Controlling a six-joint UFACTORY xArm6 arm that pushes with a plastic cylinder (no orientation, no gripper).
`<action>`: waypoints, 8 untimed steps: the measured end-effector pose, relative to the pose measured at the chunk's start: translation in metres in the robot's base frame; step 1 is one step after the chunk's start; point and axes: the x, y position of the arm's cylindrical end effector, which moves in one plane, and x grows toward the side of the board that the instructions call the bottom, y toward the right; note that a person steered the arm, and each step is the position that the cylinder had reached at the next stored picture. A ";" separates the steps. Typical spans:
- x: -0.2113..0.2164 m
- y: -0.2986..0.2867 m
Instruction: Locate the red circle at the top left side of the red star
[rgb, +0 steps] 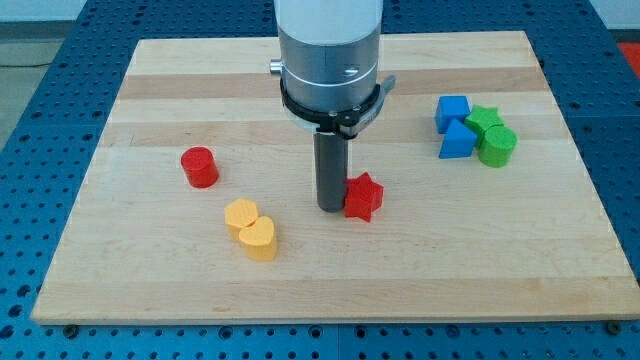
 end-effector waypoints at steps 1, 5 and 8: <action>0.000 -0.047; -0.042 -0.203; -0.055 -0.128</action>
